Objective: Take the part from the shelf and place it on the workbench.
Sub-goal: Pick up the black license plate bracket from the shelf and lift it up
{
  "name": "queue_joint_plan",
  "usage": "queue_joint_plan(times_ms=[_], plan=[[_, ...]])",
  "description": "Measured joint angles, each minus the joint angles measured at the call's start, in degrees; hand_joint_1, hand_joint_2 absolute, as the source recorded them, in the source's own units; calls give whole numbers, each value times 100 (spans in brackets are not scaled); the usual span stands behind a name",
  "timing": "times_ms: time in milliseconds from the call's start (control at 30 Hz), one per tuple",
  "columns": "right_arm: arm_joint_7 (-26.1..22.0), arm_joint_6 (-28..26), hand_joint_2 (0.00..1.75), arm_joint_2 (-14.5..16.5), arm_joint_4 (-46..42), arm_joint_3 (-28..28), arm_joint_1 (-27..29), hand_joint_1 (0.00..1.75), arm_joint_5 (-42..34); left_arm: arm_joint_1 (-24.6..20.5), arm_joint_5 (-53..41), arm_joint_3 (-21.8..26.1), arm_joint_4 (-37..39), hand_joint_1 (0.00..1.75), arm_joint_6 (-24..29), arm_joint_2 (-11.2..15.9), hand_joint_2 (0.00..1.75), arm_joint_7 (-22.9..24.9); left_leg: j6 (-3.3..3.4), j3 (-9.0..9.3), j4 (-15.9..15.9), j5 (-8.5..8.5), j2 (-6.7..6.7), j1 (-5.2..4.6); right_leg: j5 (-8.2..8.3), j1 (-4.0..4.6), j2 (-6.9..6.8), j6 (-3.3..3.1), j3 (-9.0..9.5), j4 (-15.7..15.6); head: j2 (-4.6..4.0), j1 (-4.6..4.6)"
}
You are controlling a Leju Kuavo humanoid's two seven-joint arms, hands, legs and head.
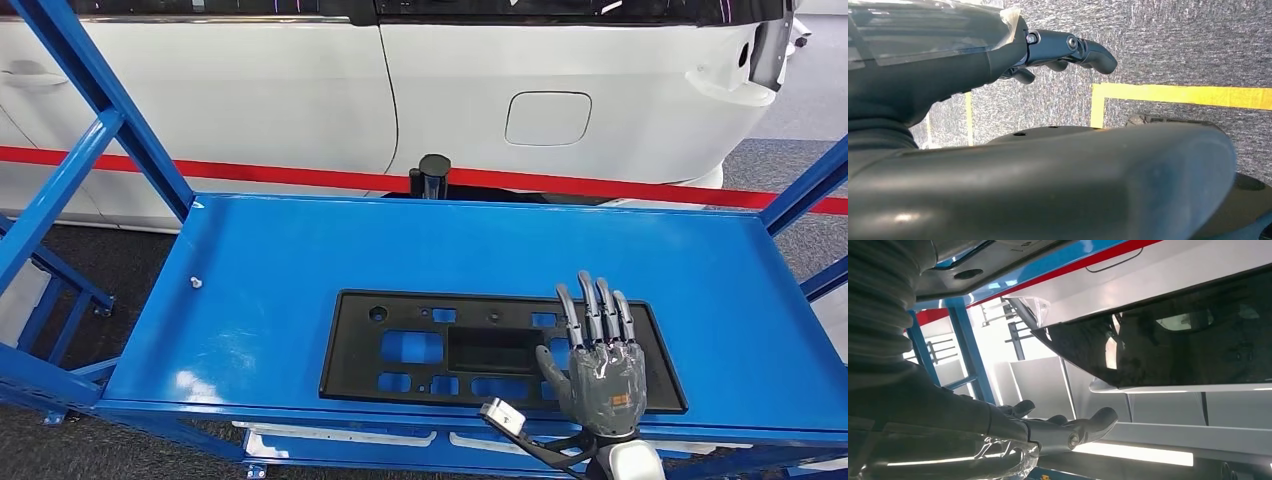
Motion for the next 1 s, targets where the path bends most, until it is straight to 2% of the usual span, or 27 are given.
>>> queue_joint_plan(times_ms=[100, 233, 367, 567, 800, 1000], plan=[[-594, -5, 175, 0, -311, -168, 124, 0, -2, 3, -3, 2, 0, 0, -13, 0, 0, 0, -1, 3, -4, 0, -2, 0, -6, 0, -2, 4, 1, 0, -1, 1], [-1807, -9, 175, 315, -1025, -711, 391, 0, -5, 7, -34, 2, 0, 0, -110, 5, 0, 7, -3, 4, -11, -2, -2, 1, -14, 0, -2, 12, 2, 1, 0, -1], [-2263, -9, 175, 540, -1623, -1150, 512, 0, -11, 8, -80, -2, 0, 0, -219, 28, 0, 24, -4, 5, -13, -2, -2, 1, -16, 0, -3, 11, 1, 1, -1, 1], [-2323, -9, 175, 597, -2313, -1455, 699, 0, -14, 13, -96, -9, 0, 0, -314, 68, 0, 22, -9, 6, -14, -6, -2, 0, -16, -1, -2, 10, 2, 0, -1, 2], [-2309, -9, 175, 624, -2554, -1562, 775, 0, -13, 20, -93, -11, 0, 0, -316, 81, 0, 22, -10, 11, -14, -6, -1, 1, -16, 0, -2, 10, 5, 0, 0, 1], [-1953, -8, 175, 563, -2598, -1588, 844, 0, -11, 34, -24, -6, 0, 0, -237, 81, 0, -37, 6, 10, -6, -23, -2, -31, -13, -27, -2, 21, 7, -9, 0, 0]])
